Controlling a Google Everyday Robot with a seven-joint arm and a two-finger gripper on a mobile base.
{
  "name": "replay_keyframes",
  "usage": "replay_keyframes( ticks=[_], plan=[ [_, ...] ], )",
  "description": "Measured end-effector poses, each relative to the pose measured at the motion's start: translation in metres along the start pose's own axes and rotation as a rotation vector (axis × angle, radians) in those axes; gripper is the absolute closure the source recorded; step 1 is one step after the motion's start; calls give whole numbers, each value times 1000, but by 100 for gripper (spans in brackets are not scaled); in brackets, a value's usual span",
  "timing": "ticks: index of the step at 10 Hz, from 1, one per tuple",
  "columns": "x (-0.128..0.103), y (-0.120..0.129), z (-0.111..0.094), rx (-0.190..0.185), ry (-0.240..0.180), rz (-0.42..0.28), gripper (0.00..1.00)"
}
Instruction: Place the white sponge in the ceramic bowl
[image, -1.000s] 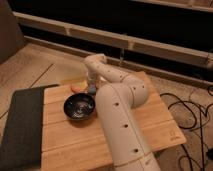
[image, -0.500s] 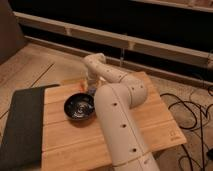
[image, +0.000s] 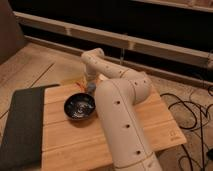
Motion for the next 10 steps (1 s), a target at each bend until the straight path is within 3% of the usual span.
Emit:
replay_keyframes(
  ticks=[5,7,10],
  plan=[
    [13,62,-60,20,-43,-72,100],
    [37,83,-73,27,-18,-49,100],
    [63,101,-70,19,27,-11,100]
  ],
)
